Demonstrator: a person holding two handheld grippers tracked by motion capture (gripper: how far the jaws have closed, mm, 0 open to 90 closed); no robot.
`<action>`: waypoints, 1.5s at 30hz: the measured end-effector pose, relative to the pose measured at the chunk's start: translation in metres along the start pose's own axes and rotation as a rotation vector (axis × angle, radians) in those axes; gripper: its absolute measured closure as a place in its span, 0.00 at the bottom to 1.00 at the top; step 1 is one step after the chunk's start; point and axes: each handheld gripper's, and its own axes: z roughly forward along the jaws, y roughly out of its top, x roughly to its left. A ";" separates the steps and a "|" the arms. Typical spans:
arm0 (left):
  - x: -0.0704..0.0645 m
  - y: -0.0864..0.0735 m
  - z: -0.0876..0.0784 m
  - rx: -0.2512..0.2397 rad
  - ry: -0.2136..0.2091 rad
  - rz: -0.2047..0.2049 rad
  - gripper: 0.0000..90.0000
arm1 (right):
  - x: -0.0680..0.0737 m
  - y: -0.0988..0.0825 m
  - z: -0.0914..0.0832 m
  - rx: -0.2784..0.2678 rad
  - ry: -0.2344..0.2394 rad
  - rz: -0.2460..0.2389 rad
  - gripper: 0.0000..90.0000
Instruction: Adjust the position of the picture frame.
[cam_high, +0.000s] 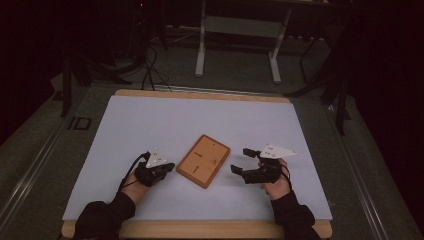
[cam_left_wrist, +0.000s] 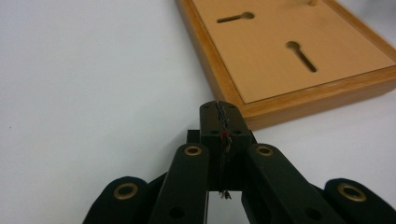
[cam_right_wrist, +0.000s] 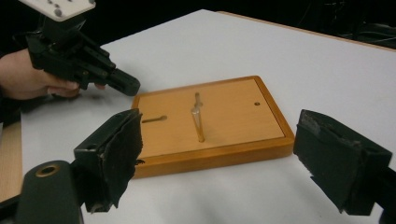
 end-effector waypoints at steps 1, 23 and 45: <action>0.001 0.000 0.001 0.002 -0.010 -0.004 1.00 | 0.000 -0.001 -0.001 0.000 -0.002 0.002 0.17; -0.030 0.016 0.012 0.039 -0.140 0.060 1.00 | -0.005 -0.007 -0.010 0.007 -0.019 0.013 0.17; -0.054 0.014 0.006 0.096 -0.224 0.137 1.00 | -0.006 -0.008 -0.021 -0.009 -0.027 0.022 0.17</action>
